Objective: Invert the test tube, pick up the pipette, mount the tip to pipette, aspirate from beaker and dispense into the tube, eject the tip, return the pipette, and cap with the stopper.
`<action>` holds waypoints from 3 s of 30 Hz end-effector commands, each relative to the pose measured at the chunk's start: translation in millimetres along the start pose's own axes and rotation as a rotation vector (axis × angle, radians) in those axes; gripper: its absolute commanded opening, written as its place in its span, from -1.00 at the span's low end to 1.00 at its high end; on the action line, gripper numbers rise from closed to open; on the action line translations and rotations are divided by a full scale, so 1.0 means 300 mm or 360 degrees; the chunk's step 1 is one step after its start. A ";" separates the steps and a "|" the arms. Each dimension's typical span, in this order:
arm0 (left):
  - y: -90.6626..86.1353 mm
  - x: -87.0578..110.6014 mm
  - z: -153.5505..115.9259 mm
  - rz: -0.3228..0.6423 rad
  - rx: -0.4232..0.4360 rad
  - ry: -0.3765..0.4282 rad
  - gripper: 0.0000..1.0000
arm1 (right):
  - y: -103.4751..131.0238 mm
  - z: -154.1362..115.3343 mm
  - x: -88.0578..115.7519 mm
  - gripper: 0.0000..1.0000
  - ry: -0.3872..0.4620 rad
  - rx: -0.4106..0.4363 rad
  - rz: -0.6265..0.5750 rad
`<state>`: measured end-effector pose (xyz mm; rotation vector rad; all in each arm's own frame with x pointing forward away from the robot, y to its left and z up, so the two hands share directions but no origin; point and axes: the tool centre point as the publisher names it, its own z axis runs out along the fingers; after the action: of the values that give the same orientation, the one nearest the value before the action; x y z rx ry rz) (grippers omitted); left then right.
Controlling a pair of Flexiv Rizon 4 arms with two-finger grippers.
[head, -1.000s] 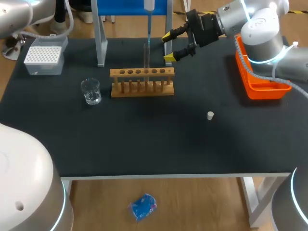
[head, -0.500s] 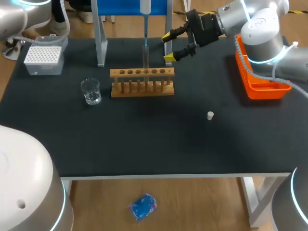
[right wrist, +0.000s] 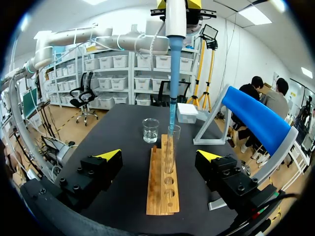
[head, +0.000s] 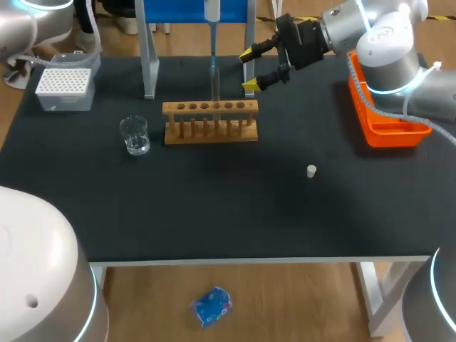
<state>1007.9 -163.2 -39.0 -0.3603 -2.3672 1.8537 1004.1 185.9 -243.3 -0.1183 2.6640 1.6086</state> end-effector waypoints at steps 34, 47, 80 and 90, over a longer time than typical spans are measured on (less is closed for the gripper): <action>0.020 -0.024 0.003 0.0035 0.0034 -0.0041 -1.00 | -0.002 -0.001 0.000 1.00 0.0000 -0.0002 -0.0001; 0.035 0.002 0.014 0.0017 0.0045 -0.0048 -1.00 | -0.002 -0.001 0.000 1.00 0.0000 -0.0002 -0.0001; 0.076 -0.001 0.021 -0.0014 0.0061 -0.0040 -1.00 | -0.002 -0.001 0.000 1.00 0.0000 -0.0002 -0.0001; 0.085 0.008 0.029 -0.0029 0.0068 -0.0038 -1.00 | -0.002 -0.001 0.000 1.00 0.0000 -0.0002 -0.0001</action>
<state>1006.7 -164.9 -65.8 -0.3127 -2.3360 1.9072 1004.1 185.9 -243.3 -0.1183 2.6640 1.6086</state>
